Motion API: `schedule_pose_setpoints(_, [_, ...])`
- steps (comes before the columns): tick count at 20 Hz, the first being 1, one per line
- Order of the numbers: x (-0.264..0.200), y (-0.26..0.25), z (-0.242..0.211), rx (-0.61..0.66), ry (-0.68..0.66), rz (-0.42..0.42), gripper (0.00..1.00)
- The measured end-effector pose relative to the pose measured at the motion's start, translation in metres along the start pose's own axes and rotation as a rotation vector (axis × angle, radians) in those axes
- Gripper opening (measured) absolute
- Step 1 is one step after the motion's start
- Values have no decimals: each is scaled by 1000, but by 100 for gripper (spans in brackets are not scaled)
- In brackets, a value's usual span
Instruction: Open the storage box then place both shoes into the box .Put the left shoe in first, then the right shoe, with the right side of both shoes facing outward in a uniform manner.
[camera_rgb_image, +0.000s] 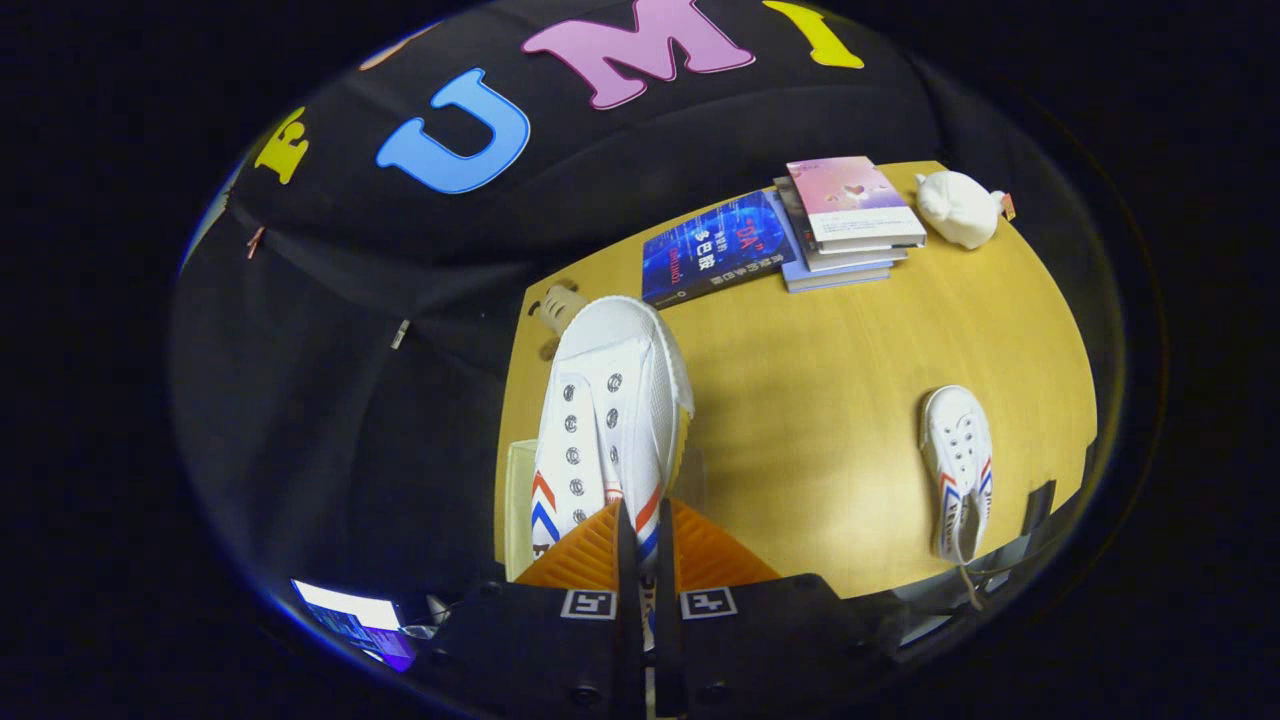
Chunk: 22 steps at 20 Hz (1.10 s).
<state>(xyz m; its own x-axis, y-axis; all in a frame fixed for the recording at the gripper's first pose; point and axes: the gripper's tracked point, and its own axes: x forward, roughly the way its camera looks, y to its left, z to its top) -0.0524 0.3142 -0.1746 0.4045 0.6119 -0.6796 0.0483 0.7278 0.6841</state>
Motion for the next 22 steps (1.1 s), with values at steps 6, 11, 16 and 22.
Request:
schedule_pose_setpoints(6, [50, 53, -50, 12, 125, -32, 9])
schedule_pose_setpoints(11, [89, 78, -96, 6, 233, -47, 8])
schedule_pose_setpoints(16, [118, 81, -129, 5, 290, -95, 9])
schedule_pose_setpoints(22, [133, 81, -143, 17, 291, -135, 9])
